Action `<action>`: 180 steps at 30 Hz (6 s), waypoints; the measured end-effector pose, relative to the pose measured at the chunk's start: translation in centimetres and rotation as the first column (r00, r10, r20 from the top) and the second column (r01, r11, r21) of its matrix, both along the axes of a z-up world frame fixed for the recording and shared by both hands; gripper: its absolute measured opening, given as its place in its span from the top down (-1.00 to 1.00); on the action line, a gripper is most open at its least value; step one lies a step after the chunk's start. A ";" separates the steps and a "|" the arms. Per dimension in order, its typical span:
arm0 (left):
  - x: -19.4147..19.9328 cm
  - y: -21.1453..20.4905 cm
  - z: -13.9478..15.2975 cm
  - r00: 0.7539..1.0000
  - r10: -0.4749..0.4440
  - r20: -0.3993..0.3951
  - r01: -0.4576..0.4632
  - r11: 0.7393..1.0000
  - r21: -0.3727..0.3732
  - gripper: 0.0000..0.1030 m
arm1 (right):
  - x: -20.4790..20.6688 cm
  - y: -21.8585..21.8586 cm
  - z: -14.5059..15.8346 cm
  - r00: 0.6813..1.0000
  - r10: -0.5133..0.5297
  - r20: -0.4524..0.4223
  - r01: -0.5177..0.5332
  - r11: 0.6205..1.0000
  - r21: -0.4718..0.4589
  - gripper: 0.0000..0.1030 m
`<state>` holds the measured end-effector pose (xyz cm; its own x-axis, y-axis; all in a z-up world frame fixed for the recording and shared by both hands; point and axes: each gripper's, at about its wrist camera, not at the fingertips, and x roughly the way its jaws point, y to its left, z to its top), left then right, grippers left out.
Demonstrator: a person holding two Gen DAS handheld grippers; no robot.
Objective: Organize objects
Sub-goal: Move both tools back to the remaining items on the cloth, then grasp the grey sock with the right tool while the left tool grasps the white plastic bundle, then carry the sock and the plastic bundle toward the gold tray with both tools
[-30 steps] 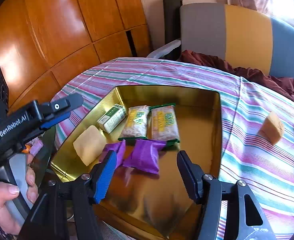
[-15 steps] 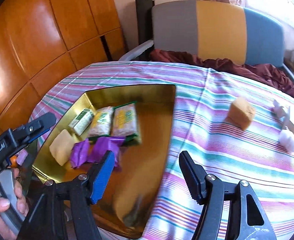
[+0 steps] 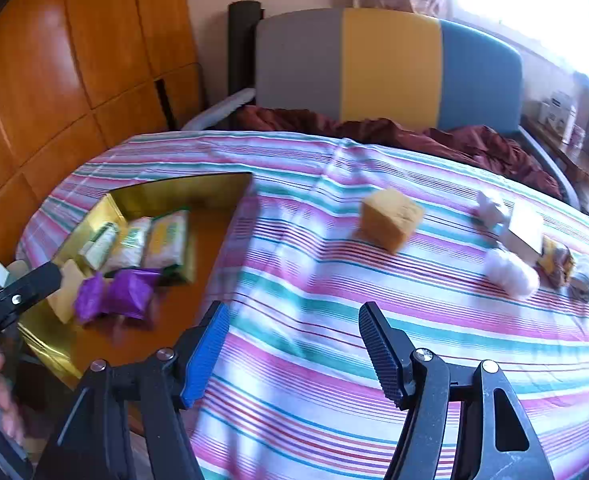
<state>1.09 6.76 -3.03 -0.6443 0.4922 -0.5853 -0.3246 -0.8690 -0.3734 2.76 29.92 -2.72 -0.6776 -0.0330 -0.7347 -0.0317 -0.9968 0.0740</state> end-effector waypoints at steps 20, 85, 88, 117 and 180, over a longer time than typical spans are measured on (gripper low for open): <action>4.6 13.5 0.0 0.910 -0.414 0.015 0.412 0.903 -0.122 -0.31 | 4.0 12.5 -4.4 0.971 -0.193 0.139 0.187 0.981 0.059 -0.33; -6.9 41.4 -7.4 0.870 -0.480 0.116 0.492 0.826 -0.274 -0.61 | -0.7 38.2 -6.5 0.833 -0.445 0.330 0.519 0.835 -0.183 -0.08; -7.4 40.7 -7.9 0.861 -0.491 0.133 0.509 0.835 -0.211 -0.35 | -0.3 38.3 -6.3 0.834 -0.441 0.331 0.515 0.838 -0.180 -0.08; -2.4 33.5 -6.7 0.887 -0.461 -0.006 0.447 0.863 -0.236 -0.26 | 0.1 31.5 -4.3 0.872 -0.429 0.236 0.449 0.892 -0.040 -0.06; -0.9 -0.4 -4.7 0.967 -0.197 0.159 0.213 0.973 -0.094 -0.27 | 2.7 0.5 2.5 0.976 0.184 -0.117 -0.190 0.981 -0.047 -0.06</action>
<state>0.18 6.39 -7.72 -0.4385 0.5325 -0.7240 -0.4484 -0.8278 -0.3373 5.47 30.37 -0.21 -0.7329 -0.2070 -0.6481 0.1665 -0.9782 0.1242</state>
